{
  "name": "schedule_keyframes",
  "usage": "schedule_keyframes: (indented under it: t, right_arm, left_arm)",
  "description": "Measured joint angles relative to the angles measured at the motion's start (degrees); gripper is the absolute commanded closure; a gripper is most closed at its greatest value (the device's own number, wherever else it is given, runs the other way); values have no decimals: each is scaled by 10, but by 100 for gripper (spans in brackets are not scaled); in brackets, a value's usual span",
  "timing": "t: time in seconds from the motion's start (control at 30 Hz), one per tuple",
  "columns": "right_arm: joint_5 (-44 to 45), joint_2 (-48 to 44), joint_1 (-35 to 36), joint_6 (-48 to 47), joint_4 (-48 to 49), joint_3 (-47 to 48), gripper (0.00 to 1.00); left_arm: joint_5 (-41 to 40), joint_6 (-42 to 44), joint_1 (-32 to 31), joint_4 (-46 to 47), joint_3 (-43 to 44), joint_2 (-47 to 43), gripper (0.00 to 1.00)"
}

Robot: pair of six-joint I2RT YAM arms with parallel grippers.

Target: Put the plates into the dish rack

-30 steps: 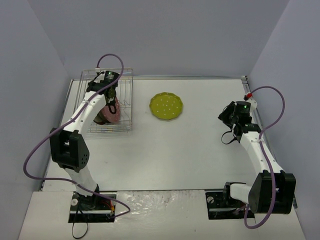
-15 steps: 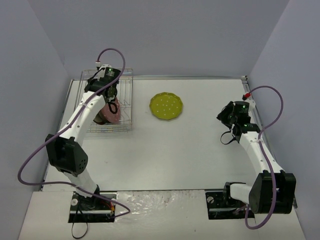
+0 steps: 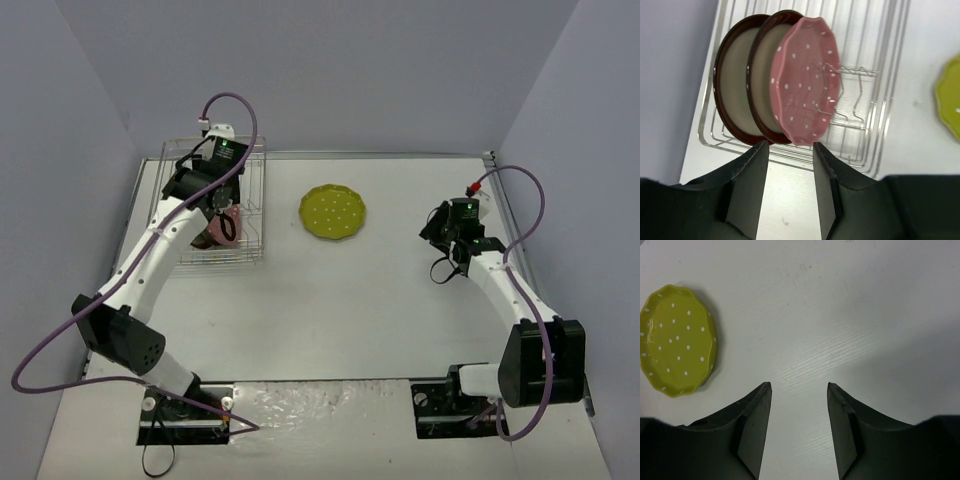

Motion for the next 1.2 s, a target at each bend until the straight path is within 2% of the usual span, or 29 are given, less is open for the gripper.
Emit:
schedule_keyframes:
  t: [0.27,0.5,0.87,1.2]
  right_arm:
    - [4,75,8,4,6,56,52]
    - [2,183,20,4,13,146,50]
    - [-19,334,53,4,18,279,48]
    - [-39,406,79,6,19,349,48]
  left_arm:
    - [47,-5,-19,6,-30,-53,60]
    - [87,-17,-55,24,-64,-59,60]
    - [128,-33,-67,43,-107,-72,60]
    - [142,-42,-76,57,-108,-80,60]
